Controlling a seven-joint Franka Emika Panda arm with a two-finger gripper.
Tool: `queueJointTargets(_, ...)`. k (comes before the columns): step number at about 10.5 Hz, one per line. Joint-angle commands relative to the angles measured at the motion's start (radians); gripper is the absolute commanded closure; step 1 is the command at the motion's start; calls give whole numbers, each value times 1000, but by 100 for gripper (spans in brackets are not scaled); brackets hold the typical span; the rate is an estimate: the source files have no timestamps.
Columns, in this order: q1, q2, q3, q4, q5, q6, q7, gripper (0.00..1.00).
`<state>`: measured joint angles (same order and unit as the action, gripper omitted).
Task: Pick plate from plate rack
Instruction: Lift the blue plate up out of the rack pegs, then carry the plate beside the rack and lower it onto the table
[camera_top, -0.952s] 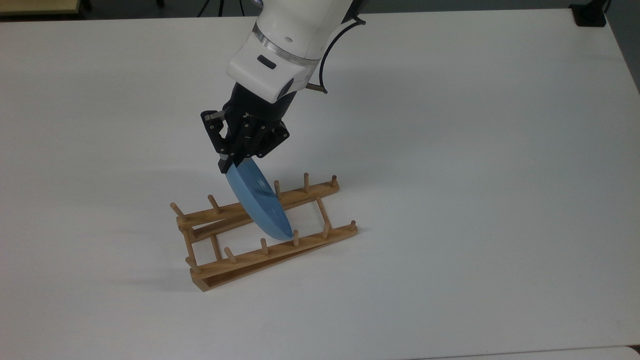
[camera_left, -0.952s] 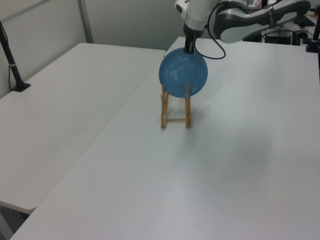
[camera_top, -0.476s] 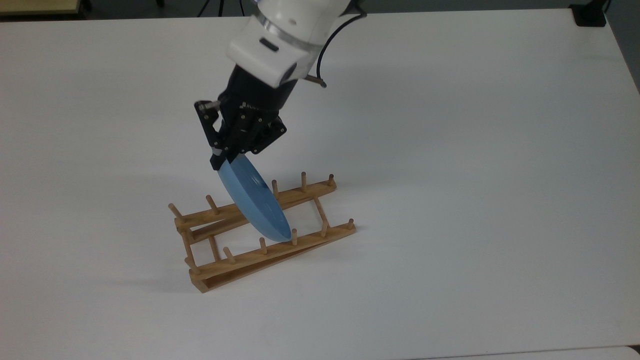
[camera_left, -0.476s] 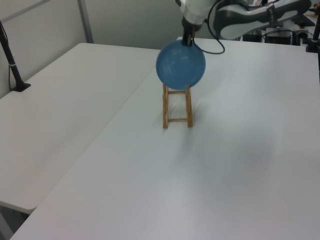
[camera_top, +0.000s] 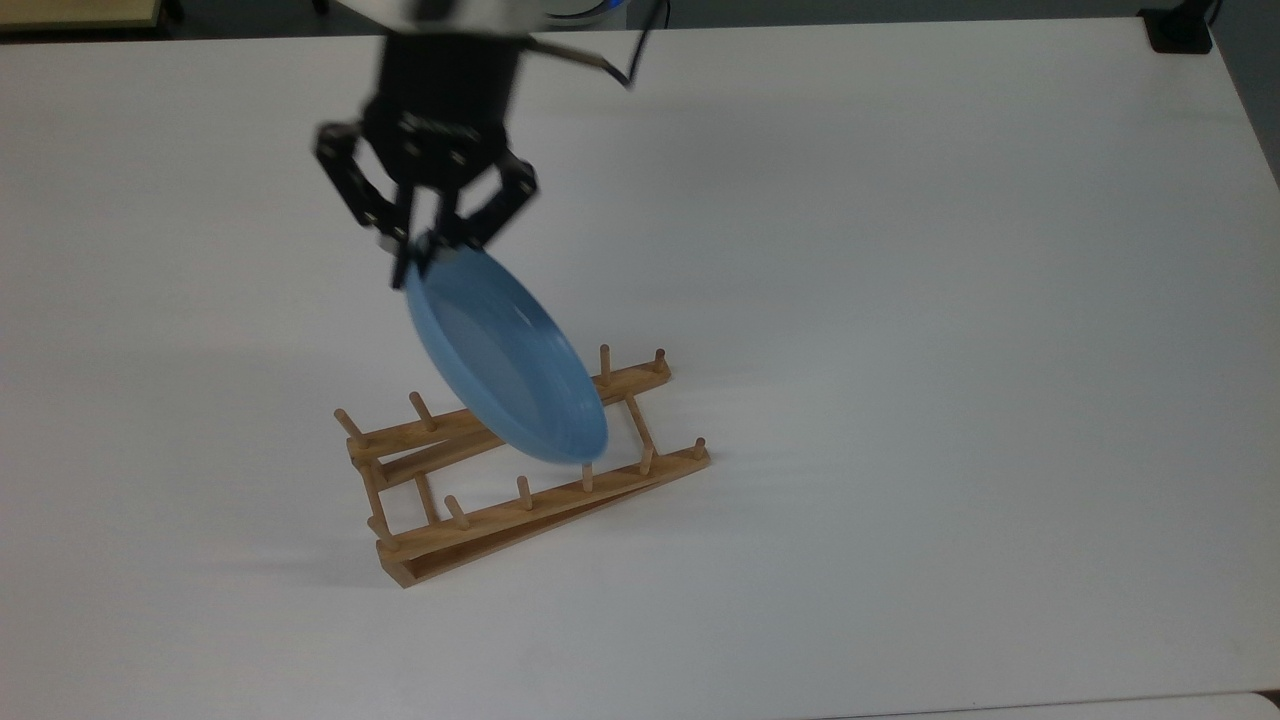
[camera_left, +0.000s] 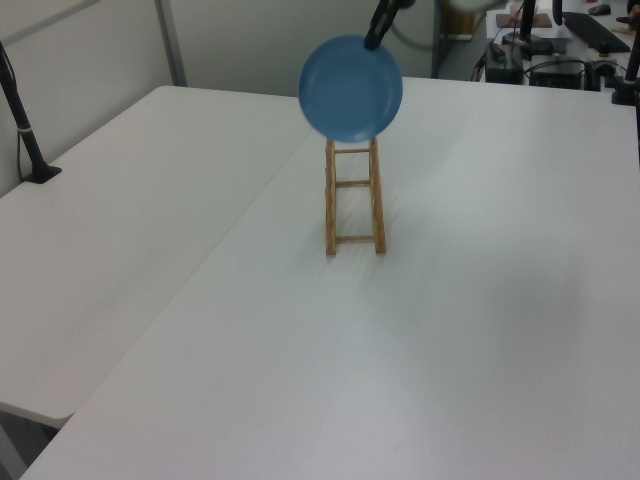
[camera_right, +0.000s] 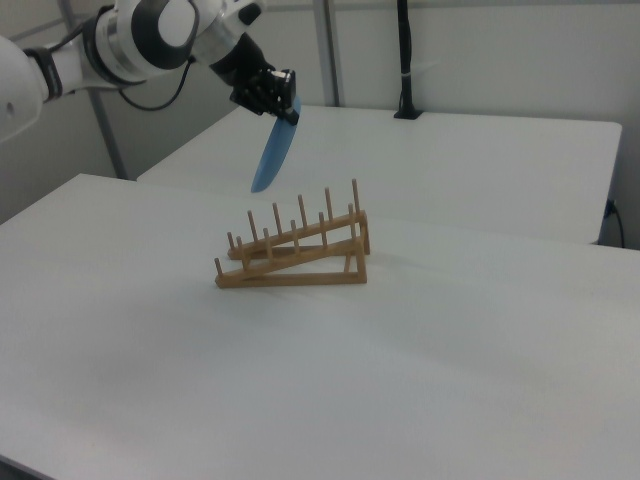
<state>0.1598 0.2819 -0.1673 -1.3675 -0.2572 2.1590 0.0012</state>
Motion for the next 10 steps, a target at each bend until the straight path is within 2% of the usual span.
queueJointTargets(1, -83, -90, 5, -15, 174, -77, 2, 100)
queueJointTargets(3, -198, -116, 5, -16, 420, -283, -44, 100)
queueJointTargets(5, -271, -109, -11, -28, 568, -486, -110, 100)
queueJointTargets(7, -311, -98, -20, -103, 590, -620, -244, 100)
queueJointTargets(8, -344, -92, -20, -151, 590, -643, -320, 100)
queueJointTargets(10, -374, -23, -20, -180, 570, -642, -415, 100)
